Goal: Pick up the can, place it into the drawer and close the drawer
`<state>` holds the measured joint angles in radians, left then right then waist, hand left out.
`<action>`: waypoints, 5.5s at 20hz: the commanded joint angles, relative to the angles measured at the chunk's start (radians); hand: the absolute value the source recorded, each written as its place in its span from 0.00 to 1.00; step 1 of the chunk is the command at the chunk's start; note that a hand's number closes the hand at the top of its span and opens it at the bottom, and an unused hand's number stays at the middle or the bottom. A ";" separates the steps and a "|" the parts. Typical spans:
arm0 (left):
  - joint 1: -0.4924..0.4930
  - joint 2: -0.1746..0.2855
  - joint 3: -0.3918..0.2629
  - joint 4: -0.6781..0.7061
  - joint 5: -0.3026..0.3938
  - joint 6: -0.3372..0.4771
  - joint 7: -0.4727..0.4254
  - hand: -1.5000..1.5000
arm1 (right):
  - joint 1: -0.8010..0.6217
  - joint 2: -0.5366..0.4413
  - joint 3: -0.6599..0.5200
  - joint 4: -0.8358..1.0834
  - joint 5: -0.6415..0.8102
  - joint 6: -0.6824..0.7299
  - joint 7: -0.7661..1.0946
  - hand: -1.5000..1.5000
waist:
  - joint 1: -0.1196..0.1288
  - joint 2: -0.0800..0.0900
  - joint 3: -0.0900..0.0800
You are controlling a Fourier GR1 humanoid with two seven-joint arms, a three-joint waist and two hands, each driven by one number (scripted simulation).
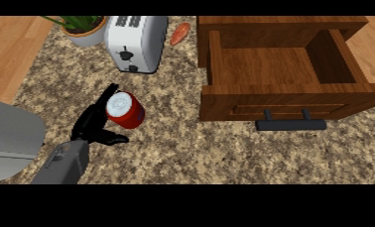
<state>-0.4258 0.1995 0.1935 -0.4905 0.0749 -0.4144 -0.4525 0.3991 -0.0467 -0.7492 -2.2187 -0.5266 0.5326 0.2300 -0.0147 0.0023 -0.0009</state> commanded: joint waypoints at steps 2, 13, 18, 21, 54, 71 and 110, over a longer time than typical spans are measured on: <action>-0.081 -0.011 0.020 0.119 0.009 -0.022 -0.015 0.00 | -0.002 0.036 -0.006 0.021 0.020 0.041 -0.031 0.00 | -0.001 0.000 0.000; -0.175 -0.023 0.047 0.217 0.049 -0.142 0.012 1.00 | -0.016 0.013 -0.023 0.060 -0.012 0.047 -0.031 0.00 | -0.005 0.002 0.000; -0.153 -0.071 0.015 0.082 0.057 -0.173 0.001 1.00 | -0.022 0.034 0.005 0.010 0.017 0.031 0.021 0.00 | 0.012 -0.003 0.001; -0.119 -0.071 0.035 0.019 0.102 -0.151 0.057 1.00 | -0.027 0.011 -0.026 0.020 -0.031 0.014 0.040 0.00 | 0.013 -0.004 0.001; -0.164 -0.168 -0.207 -0.937 0.170 0.683 0.641 1.00 | 0.044 0.047 0.044 -0.093 -0.020 -0.066 0.049 0.00 | 0.010 -0.003 0.001; -0.598 -0.199 -0.383 -0.606 0.236 1.001 0.612 1.00 | 0.000 0.046 0.047 -0.025 0.003 -0.017 0.019 0.00 | -0.011 0.000 0.002; -1.010 -0.200 -0.739 -0.010 0.776 1.175 0.382 0.00 | -0.043 0.034 0.121 -0.111 -0.006 -0.091 0.095 0.00 | -0.084 0.017 0.003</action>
<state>-1.4113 0.0002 -0.5037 -0.5233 0.8140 0.7238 -0.0635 0.3603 -0.0254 -0.6497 -2.3107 -0.5422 0.4383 0.3185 -0.0877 0.0163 0.0022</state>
